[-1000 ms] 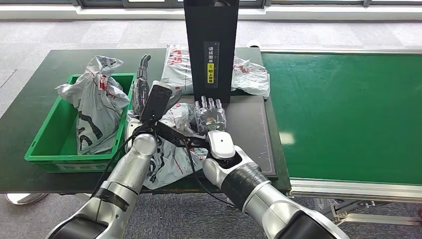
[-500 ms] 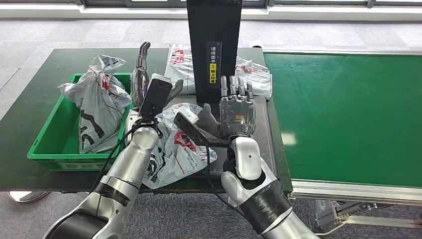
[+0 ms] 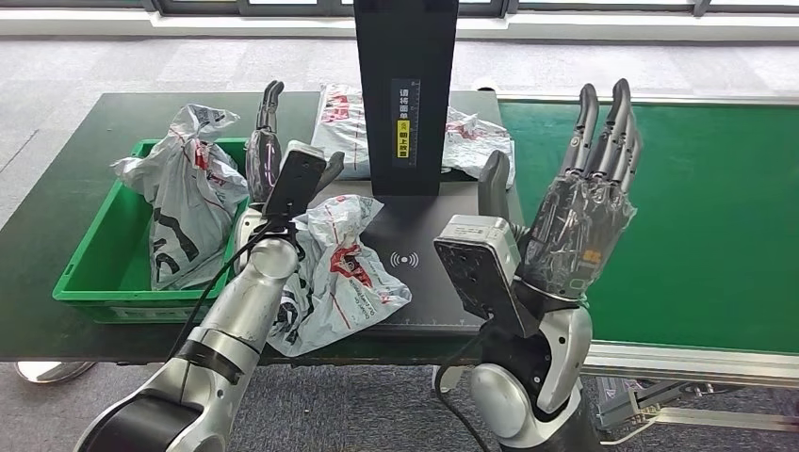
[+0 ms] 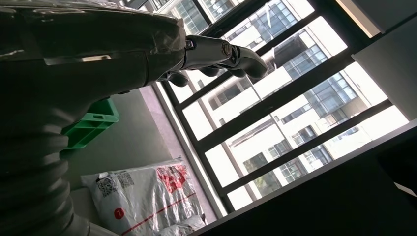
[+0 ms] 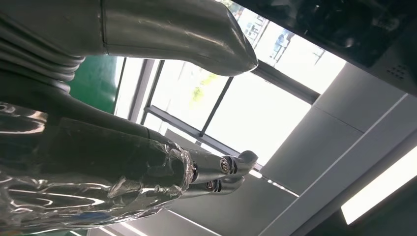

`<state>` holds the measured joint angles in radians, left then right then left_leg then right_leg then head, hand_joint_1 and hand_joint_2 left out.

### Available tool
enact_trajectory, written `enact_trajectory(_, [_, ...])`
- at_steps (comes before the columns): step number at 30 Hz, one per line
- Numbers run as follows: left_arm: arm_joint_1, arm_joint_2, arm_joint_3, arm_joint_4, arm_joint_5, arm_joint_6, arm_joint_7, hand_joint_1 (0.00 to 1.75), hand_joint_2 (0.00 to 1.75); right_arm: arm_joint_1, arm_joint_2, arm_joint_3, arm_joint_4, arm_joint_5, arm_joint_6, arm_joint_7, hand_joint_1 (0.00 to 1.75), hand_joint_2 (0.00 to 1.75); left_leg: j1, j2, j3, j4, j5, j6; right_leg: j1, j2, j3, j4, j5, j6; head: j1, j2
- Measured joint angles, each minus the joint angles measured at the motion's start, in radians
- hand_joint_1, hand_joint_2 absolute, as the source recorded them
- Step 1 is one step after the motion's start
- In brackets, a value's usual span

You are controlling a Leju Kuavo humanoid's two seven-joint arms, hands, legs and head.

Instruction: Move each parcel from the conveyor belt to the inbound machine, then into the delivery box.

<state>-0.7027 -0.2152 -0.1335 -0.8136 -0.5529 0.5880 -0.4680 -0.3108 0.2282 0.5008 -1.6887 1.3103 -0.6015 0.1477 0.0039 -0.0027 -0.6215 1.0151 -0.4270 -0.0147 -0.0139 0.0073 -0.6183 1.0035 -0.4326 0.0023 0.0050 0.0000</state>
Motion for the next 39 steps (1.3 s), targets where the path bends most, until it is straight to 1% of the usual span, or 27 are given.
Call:
enact_trajectory(2, [-0.002, 0.000, 0.000, 0.005, -0.004, 0.001, 0.001, 0.00, 1.75, 0.004, -0.002, 0.000, -0.014, -0.010, -0.021, -0.015, 0.00, 0.00, 0.000, 0.000, 0.000, 0.000, 0.000, 0.000, 0.000, 0.000, 0.000, 0.000, 0.000, 0.000, 0.000, 0.000])
enact_trajectory(3, [-0.005, -0.001, 0.000, 0.011, -0.011, 0.003, 0.003, 0.00, 1.75, 0.009, 0.000, -0.003, -0.024, -0.026, -0.040, -0.046, 0.00, 0.00, 0.000, 0.000, 0.000, 0.000, 0.000, 0.000, 0.000, 0.000, 0.000, 0.000, 0.000, 0.000, 0.000, 0.000])
enact_trajectory(4, [-0.008, -0.002, 0.000, 0.022, -0.022, 0.007, 0.007, 0.00, 1.75, 0.018, 0.006, -0.011, -0.040, -0.050, -0.062, -0.104, 0.00, 0.44, 0.000, -0.001, 0.000, 0.000, 0.000, 0.000, 0.000, 0.000, 0.000, 0.000, 0.000, 0.000, 0.000, 0.000])
enact_trajectory(7, [-0.019, -0.010, 0.000, 0.078, -0.053, 0.031, 0.010, 0.00, 1.75, 0.059, 0.050, -0.065, -0.117, -0.158, -0.092, -0.352, 0.00, 1.75, 0.000, -0.002, 0.000, 0.000, 0.000, 0.000, 0.000, -0.001, 0.000, 0.000, 0.000, 0.000, 0.000, 0.000])
enact_trajectory(9, [-0.020, -0.015, 0.000, 0.120, -0.062, 0.046, 0.001, 0.00, 1.75, 0.085, 0.073, -0.105, -0.178, -0.236, -0.096, -0.469, 0.00, 1.75, 0.000, -0.002, 0.000, 0.000, -0.001, 0.000, 0.000, -0.001, 0.001, 0.000, -0.001, 0.000, 0.000, 0.000])
enact_trajectory(11, [-0.019, -0.018, 0.000, 0.161, -0.074, 0.041, -0.005, 0.00, 1.75, 0.110, 0.081, -0.143, -0.233, -0.302, -0.098, -0.545, 0.00, 1.75, 0.000, -0.001, 0.000, 0.000, -0.001, 0.000, 0.000, -0.001, 0.001, 0.000, -0.001, 0.000, 0.000, 0.000])
enact_trajectory(13, [-0.019, -0.018, -0.007, 0.203, -0.106, 0.001, 0.010, 0.00, 1.75, 0.135, 0.083, -0.184, -0.282, -0.352, -0.099, -0.602, 0.00, 1.75, 0.000, -0.001, 0.000, 0.000, -0.001, 0.001, 0.000, -0.001, 0.001, -0.001, -0.002, 0.000, 0.000, 0.000])
enact_trajectory(16, [-0.018, -0.017, -0.036, 0.255, -0.187, -0.106, 0.078, 0.00, 1.75, 0.166, 0.083, -0.241, -0.330, -0.390, -0.101, -0.642, 0.00, 1.75, -0.001, -0.001, 0.000, 0.000, -0.001, 0.001, -0.001, -0.001, 0.001, -0.001, -0.001, 0.001, 0.000, 0.000])
enact_trajectory(20, [-0.016, -0.008, -0.094, 0.296, -0.297, -0.233, 0.184, 0.00, 1.75, 0.191, 0.083, -0.292, -0.352, -0.402, -0.101, -0.659, 0.00, 1.75, -0.001, 0.000, 0.000, 0.000, -0.001, 0.001, 0.000, -0.001, 0.001, -0.001, -0.001, 0.001, 0.000, 0.000])
enact_trajectory(23, [-0.017, 0.009, -0.128, 0.303, -0.353, -0.298, 0.242, 0.00, 1.75, 0.197, 0.083, -0.312, -0.353, -0.391, -0.101, -0.652, 0.00, 1.75, 0.000, 0.000, 0.001, 0.000, -0.001, 0.001, 0.000, 0.000, 0.001, 0.000, -0.001, 0.001, 0.000, 0.000])
enact_trajectory(27, [-0.033, 0.035, -0.156, 0.299, -0.414, -0.363, 0.306, 0.00, 1.75, 0.200, 0.083, -0.321, -0.353, -0.363, -0.101, -0.622, 0.00, 1.75, 0.000, 0.000, 0.001, 0.000, 0.000, 0.000, 0.000, 0.000, 0.001, 0.000, -0.001, 0.001, 0.000, 0.000])
enact_trajectory(32, [-0.070, 0.063, -0.184, 0.292, -0.482, -0.401, 0.375, 0.00, 1.75, 0.204, 0.083, -0.324, -0.367, -0.326, -0.101, -0.586, 0.00, 1.75, 0.000, 0.000, 0.001, 0.000, 0.000, 0.000, 0.000, -0.001, 0.001, 0.001, -0.001, 0.001, 0.000, 0.000])
enact_trajectory(39, [-0.081, 0.077, -0.197, 0.288, -0.499, -0.405, 0.390, 0.00, 1.75, 0.205, 0.083, -0.324, -0.377, -0.315, -0.101, -0.577, 0.00, 1.75, 0.000, 0.000, 0.001, 0.000, 0.000, 0.000, 0.000, -0.001, 0.001, 0.000, -0.001, 0.001, 0.000, 0.000])
